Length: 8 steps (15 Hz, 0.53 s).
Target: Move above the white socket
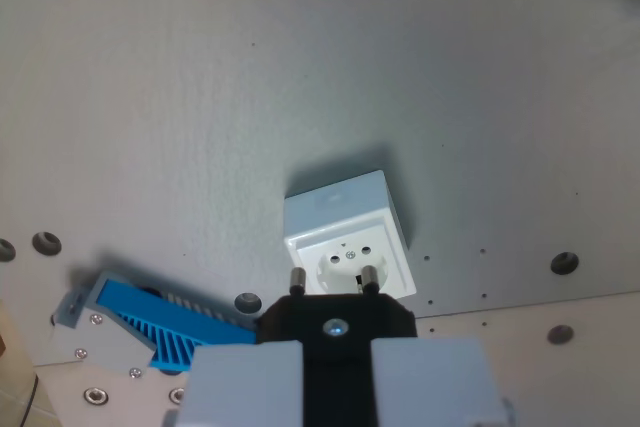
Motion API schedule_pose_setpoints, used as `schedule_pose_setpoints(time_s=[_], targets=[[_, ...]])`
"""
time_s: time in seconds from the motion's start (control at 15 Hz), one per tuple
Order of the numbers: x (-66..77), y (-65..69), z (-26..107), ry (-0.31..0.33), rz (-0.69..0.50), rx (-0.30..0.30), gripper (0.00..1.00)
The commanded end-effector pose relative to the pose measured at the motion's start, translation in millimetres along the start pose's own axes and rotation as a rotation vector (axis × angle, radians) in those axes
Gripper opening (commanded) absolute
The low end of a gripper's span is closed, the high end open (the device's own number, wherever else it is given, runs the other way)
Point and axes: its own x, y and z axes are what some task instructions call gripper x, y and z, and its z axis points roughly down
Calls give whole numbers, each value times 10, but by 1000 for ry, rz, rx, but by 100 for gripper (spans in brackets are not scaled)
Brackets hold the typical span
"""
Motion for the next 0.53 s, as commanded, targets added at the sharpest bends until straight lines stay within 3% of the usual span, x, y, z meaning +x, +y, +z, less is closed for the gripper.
schedule_pose_setpoints(time_s=[0.07,0.53], targets=[[-33,3,43,11,-28,3,0],[-112,15,153,50,-73,12,0]])
